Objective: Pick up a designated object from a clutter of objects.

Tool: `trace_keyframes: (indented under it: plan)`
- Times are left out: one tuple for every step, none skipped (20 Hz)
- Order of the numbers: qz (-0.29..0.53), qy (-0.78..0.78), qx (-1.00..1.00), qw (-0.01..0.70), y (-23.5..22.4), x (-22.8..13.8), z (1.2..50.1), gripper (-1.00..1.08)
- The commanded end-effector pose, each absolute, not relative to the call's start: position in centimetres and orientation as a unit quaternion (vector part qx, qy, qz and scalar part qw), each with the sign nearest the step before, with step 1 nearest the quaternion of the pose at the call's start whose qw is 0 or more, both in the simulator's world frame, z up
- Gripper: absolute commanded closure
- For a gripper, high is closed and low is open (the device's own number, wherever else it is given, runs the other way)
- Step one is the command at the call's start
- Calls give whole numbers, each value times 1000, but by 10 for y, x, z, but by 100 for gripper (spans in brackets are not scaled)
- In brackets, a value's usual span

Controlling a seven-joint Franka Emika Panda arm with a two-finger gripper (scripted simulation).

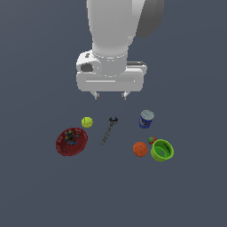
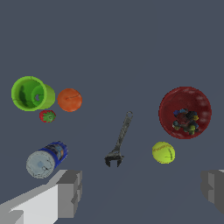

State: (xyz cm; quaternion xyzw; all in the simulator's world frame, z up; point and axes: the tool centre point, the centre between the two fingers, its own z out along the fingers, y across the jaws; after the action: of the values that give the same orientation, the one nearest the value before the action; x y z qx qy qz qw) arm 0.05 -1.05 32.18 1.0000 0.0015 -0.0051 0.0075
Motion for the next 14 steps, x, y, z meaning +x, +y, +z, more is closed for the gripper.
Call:
trace_keyframes:
  plan:
    - [-5, 1, 1000, 7, -11, 1, 322, -92]
    - [-6, 2, 1000, 8, -10, 0, 321, -92]
    - [-7, 3, 1000, 8, -10, 0, 320, -92]
    - [-10, 4, 1000, 9, -8, 0, 318, -92]
    - [-13, 6, 1000, 11, -7, -1, 315, -92]
    - [-17, 9, 1000, 13, -5, -2, 311, -92]
    - [-22, 11, 1000, 15, -2, -3, 308, -92]
    - [-25, 13, 999, 17, 0, -4, 305, -92]
    - [-28, 14, 999, 18, 2, -4, 304, -92]
    - [-30, 14, 999, 19, 3, -5, 303, -92]
    - [-31, 14, 999, 20, 4, -5, 303, -92]
    - [-30, 14, 999, 20, 4, -5, 303, -92]
    - [-30, 14, 999, 19, 3, -5, 303, -92]
    - [-30, 14, 999, 19, 3, -5, 303, -92]
